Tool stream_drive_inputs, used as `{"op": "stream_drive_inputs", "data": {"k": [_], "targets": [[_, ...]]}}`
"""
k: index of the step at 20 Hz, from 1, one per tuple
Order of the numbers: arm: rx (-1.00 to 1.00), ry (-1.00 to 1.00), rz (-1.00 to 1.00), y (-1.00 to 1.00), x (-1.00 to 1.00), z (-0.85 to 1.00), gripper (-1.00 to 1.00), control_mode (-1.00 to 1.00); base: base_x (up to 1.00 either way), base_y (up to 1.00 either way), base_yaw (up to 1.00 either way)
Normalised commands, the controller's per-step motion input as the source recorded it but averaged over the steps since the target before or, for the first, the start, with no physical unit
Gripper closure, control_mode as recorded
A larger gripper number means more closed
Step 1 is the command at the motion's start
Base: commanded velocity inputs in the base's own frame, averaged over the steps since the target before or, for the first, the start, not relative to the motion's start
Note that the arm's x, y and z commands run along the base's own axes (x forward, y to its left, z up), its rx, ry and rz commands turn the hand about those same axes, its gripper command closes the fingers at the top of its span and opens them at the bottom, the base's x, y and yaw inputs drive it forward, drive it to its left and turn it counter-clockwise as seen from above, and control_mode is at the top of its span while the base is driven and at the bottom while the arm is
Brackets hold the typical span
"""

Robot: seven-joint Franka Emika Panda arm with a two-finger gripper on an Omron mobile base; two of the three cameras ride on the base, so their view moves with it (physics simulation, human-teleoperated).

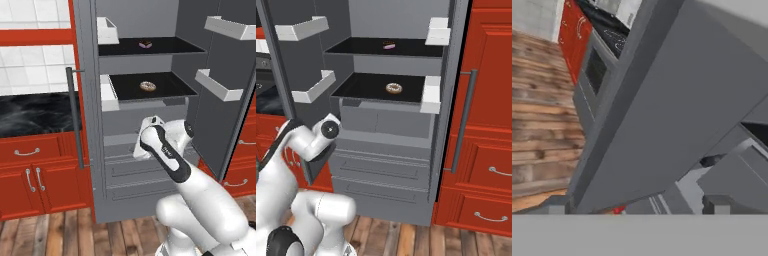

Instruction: Take the cake and donut from the fridge and place them on the empty tray on the dining counter.

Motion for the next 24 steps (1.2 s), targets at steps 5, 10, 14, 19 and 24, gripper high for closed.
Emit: {"op": "stream_drive_inputs", "data": {"k": [5, 10, 14, 19, 24], "targets": [[-0.03, 0.23, -0.27, -0.78, -0.19, 0.39, -1.00, -1.00, 0.00, 0.00, 0.00], [0.00, 0.12, -0.35, -0.90, -0.12, 0.14, -1.00, -1.00, 0.00, 0.00, 0.00], [0.01, 0.01, -0.48, -0.44, -0.24, 0.00, -1.00, -1.00, 0.00, 0.00, 0.00], [0.16, 0.00, -0.51, -0.27, -0.37, 0.06, -1.00, -1.00, 0.00, 0.00, 0.00], [0.29, -0.04, -0.45, -0.26, -0.40, 0.24, -1.00, -1.00, 0.00, 0.00, 0.00]]}}
